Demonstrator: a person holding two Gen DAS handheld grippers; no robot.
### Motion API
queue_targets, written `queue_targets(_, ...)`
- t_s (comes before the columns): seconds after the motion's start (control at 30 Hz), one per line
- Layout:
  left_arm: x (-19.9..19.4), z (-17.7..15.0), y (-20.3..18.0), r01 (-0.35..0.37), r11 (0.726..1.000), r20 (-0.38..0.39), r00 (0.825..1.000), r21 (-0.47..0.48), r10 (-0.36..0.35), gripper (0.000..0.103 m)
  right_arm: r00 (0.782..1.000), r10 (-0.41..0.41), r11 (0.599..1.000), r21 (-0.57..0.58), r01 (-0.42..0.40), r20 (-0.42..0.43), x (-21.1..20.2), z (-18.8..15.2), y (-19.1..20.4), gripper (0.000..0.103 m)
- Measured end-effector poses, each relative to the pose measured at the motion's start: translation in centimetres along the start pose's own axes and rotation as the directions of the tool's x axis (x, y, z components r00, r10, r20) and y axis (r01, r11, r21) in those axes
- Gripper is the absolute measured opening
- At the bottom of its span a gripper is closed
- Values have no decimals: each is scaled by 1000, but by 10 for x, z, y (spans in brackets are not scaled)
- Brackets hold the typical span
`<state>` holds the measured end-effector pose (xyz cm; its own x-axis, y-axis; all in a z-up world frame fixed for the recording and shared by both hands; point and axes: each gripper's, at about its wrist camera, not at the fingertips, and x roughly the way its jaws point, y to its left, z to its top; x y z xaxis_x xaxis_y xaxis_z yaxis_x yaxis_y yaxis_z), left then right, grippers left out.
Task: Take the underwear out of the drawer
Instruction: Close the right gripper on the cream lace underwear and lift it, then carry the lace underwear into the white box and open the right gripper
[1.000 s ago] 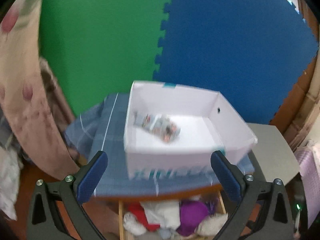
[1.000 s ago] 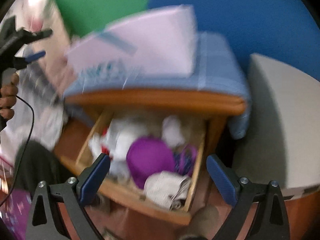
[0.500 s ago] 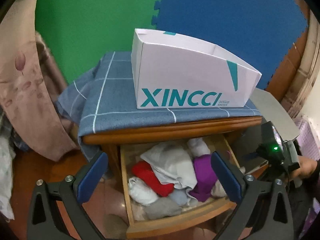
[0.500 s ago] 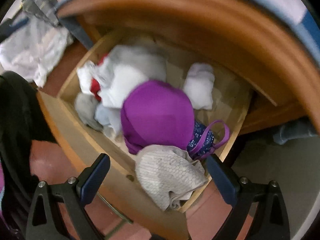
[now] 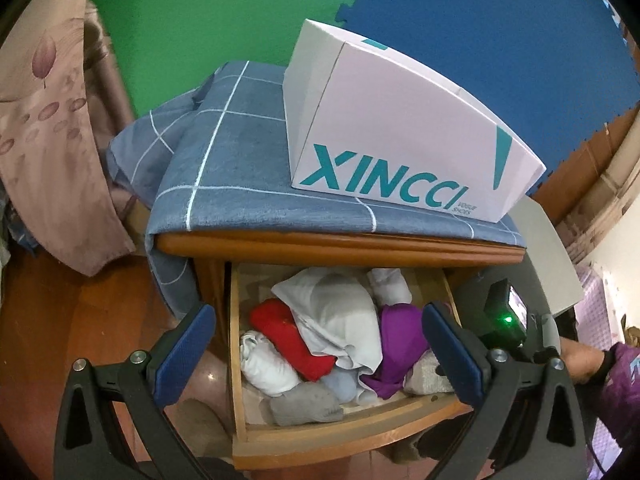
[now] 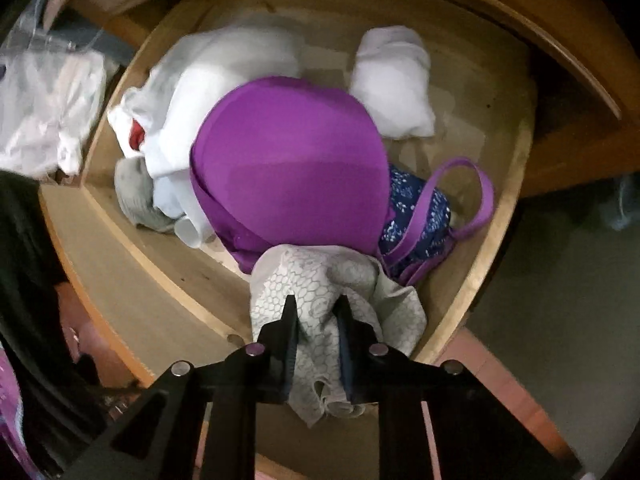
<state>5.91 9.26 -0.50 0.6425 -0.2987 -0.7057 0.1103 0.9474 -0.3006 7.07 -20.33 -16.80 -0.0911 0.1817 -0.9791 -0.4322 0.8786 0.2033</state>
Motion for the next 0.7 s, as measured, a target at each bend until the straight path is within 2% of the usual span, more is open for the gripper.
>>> queue_targets(0.17,0,-2,-5,-20,999,4,1000,29,20,102,988,78,995,43,-84,130,-36,-19,4,15)
queue_targets(0.23,0,-2,-8,-27,999,5,1000,42,27,102,975,111,990,62,-125,191,-60,-27,2,15)
queue_targets(0.3,1,-2,-8,-25,999,3,1000,45,25,102,951,154,980,84,-182,266,-83,-37,0,15)
queue_targets(0.4,0,-2,-6,-18,999,3,1000,31,18,102,901,222,961,76,-267,372,-122,-52,16,15)
queue_targets(0.47,-1,-1,-3,-10,1000,6,1000,11,10,102,860,260,949,48,-312,439,-152,-62,26,15)
queue_targets(0.57,-2,1,0,3,1000,11,1000,-17,-3,102,793,298,935,5,-354,532,-199,-67,41,15)
queue_targets(0.7,-5,0,-1,-1,1000,22,1000,-18,1,102,691,342,913,-52,-404,637,-262,-63,56,15)
